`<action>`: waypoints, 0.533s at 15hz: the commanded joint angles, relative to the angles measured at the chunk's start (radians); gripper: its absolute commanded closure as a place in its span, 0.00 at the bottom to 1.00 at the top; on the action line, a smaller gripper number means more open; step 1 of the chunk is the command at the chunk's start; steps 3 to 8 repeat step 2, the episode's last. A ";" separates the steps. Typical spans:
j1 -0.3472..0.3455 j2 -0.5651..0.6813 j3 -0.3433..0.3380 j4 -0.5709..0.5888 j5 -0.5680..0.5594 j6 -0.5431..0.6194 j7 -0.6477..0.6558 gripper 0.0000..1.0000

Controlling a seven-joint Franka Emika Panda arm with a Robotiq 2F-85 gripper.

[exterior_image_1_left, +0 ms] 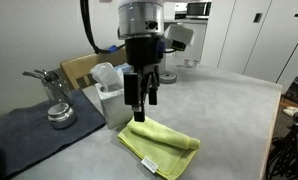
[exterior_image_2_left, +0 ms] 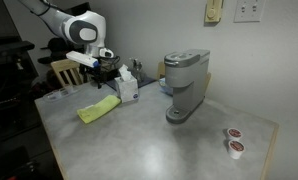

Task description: Fold the cloth on the table

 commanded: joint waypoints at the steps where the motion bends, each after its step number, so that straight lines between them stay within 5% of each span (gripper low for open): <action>1: 0.003 0.001 -0.002 0.003 0.001 -0.003 0.001 0.00; 8: 0.003 0.001 -0.002 0.003 0.001 -0.003 0.001 0.00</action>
